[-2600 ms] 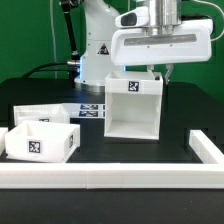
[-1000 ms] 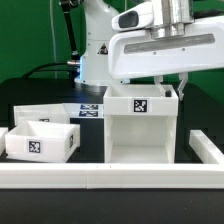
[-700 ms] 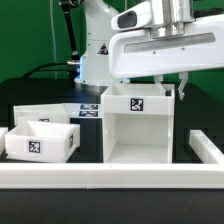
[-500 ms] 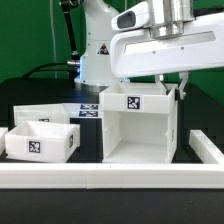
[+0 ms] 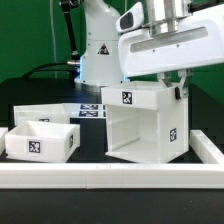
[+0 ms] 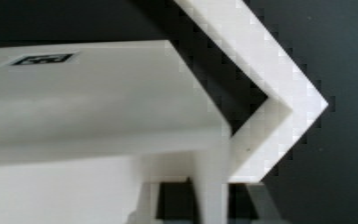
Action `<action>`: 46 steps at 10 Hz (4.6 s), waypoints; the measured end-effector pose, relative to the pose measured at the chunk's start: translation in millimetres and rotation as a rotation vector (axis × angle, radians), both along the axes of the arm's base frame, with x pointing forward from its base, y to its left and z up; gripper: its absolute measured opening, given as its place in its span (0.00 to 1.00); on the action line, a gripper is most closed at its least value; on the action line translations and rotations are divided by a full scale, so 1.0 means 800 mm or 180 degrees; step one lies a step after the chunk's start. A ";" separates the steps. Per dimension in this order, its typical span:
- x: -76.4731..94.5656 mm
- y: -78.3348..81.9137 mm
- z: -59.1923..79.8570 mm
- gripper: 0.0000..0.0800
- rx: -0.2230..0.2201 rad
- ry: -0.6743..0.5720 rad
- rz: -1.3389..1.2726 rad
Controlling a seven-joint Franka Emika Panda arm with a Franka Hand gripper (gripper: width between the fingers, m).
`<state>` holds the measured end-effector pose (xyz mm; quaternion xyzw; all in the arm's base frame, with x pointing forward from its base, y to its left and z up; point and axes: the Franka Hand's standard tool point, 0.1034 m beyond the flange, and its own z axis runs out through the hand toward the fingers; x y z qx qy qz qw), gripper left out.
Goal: Assemble drawer
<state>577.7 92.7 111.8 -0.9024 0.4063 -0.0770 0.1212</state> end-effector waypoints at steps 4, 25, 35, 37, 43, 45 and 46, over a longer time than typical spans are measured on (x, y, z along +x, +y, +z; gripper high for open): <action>0.001 0.005 0.003 0.06 0.0220 0.0063 -0.0616; 0.076 0.024 -0.004 0.57 0.0929 0.0420 -0.2199; 0.039 -0.035 0.067 0.81 0.0691 0.0313 -0.0646; 0.039 -0.035 0.066 0.81 0.0689 0.0315 -0.0639; 0.004 -0.121 0.033 0.81 -0.0122 0.0113 0.1758; 0.004 -0.118 0.033 0.81 -0.0178 0.0045 0.2104; 0.004 -0.119 0.033 0.81 -0.0193 0.0029 0.2189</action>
Offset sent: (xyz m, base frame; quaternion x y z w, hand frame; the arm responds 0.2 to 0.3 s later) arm 0.0000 0.0000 0.0000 0.0000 0.0000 0.1296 0.9916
